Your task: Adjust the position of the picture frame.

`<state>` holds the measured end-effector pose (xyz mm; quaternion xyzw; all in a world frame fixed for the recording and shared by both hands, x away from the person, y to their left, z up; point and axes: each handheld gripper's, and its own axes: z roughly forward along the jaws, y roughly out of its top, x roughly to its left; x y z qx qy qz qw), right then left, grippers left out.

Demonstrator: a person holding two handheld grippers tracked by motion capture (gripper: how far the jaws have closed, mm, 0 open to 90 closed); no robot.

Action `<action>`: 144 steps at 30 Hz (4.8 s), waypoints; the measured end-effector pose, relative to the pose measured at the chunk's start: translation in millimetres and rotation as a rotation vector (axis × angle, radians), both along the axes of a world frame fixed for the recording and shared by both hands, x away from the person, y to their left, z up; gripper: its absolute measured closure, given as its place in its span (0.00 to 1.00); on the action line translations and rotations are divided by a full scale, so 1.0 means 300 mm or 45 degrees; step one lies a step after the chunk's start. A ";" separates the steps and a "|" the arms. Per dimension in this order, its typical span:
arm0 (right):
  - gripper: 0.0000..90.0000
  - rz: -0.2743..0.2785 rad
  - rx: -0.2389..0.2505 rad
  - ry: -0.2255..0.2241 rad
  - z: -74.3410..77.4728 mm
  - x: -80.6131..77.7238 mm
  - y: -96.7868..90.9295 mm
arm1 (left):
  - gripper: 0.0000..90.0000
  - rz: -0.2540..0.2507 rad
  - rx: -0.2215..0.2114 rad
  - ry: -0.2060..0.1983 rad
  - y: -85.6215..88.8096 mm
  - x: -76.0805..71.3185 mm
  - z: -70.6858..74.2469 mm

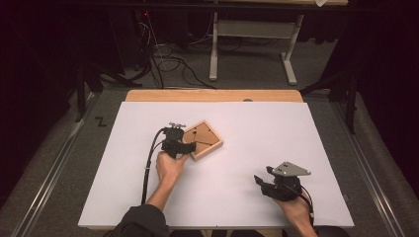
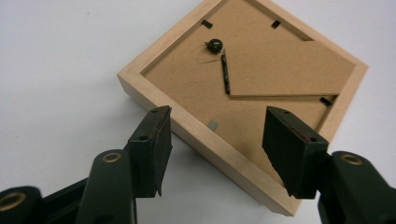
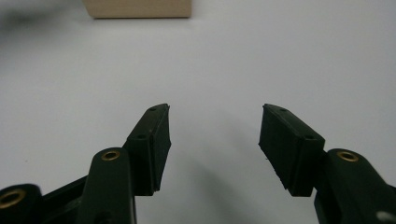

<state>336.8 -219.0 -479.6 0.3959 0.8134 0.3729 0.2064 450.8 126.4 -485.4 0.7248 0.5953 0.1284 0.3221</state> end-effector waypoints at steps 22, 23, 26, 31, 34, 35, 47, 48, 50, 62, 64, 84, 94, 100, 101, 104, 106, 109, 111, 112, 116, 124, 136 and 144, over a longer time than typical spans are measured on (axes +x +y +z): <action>0.49 0.002 -0.006 -0.031 0.003 -0.010 0.005 | 0.61 0.022 -0.009 0.009 0.010 0.000 -0.007; 0.49 0.005 -0.005 -0.032 0.003 -0.010 0.005 | 0.61 0.022 -0.006 0.007 0.009 -0.001 -0.007; 0.49 0.004 -0.010 -0.031 0.003 -0.011 0.007 | 0.62 0.020 0.005 -0.004 0.006 -0.004 -0.007; 0.49 0.000 -0.013 -0.030 0.002 -0.013 0.009 | 0.63 0.016 0.013 -0.007 0.005 -0.005 -0.007; 0.49 0.005 -0.018 -0.034 0.001 -0.013 0.011 | 0.63 0.020 0.012 -0.016 0.004 -0.009 -0.008; 0.49 0.008 -0.019 -0.037 0.001 -0.014 0.012 | 0.63 0.023 0.006 -0.020 0.004 -0.011 -0.010; 0.49 0.008 -0.021 -0.029 0.001 -0.018 0.016 | 0.65 0.023 0.005 -0.035 0.002 -0.017 -0.014; 0.49 0.010 -0.023 -0.031 0.001 -0.018 0.016 | 0.65 0.028 0.003 -0.037 0.000 -0.017 -0.014; 0.49 0.011 -0.022 -0.031 0.001 -0.019 0.016 | 0.66 0.024 0.003 -0.035 -0.001 -0.018 -0.013; 0.49 0.018 -0.032 -0.031 0.000 -0.019 0.018 | 0.71 -0.008 -0.004 -0.036 -0.014 -0.027 -0.011; 0.49 0.019 -0.033 -0.031 -0.001 -0.019 0.018 | 0.72 -0.018 -0.003 -0.039 -0.020 -0.030 -0.011; 0.50 0.006 -0.018 -0.022 0.001 -0.010 0.010 | 0.80 -0.101 -0.047 -0.039 -0.044 -0.050 -0.013; 0.50 0.012 -0.012 -0.022 0.000 -0.010 0.012 | 0.81 -0.133 -0.036 -0.042 -0.064 -0.069 -0.010; 0.61 0.036 0.015 -0.014 0.004 -0.010 0.010 | 0.81 -0.160 -0.026 -0.041 -0.076 -0.078 -0.007; 0.62 0.036 0.020 -0.010 0.005 -0.010 0.009 | 0.81 -0.167 -0.027 -0.041 -0.079 -0.080 -0.007; 0.64 0.038 0.033 0.006 0.005 -0.008 0.007 | 0.81 -0.187 -0.026 -0.042 -0.089 -0.086 -0.007; 0.65 0.039 0.040 0.013 0.005 -0.007 0.006 | 0.81 -0.198 -0.032 -0.039 -0.096 -0.090 -0.006; 0.66 0.040 0.051 0.024 0.006 -0.005 0.004 | 0.81 -0.218 -0.032 -0.038 -0.107 -0.098 -0.005; 0.66 0.028 0.054 0.017 0.007 -0.005 0.002 | 0.81 -0.237 -0.014 -0.043 -0.116 -0.105 -0.003; 0.65 0.004 0.057 -0.005 0.010 -0.006 -0.001 | 0.81 -0.248 -0.004 -0.047 -0.121 -0.109 -0.003; 0.64 -0.033 0.099 -0.048 0.025 -0.009 -0.021 | 0.81 -0.280 -0.001 -0.051 -0.136 -0.123 -0.002; 0.61 0.002 0.119 0.018 0.012 0.005 -0.013 | 0.81 -0.327 -0.006 -0.042 -0.162 -0.148 0.002; 0.66 0.041 0.096 0.107 -0.005 0.023 -0.003 | 0.81 -0.379 -0.035 -0.057 -0.195 -0.196 -0.001; 0.67 0.061 0.087 0.143 -0.011 0.028 0.010 | 0.81 -0.406 -0.065 -0.060 -0.214 -0.226 -0.003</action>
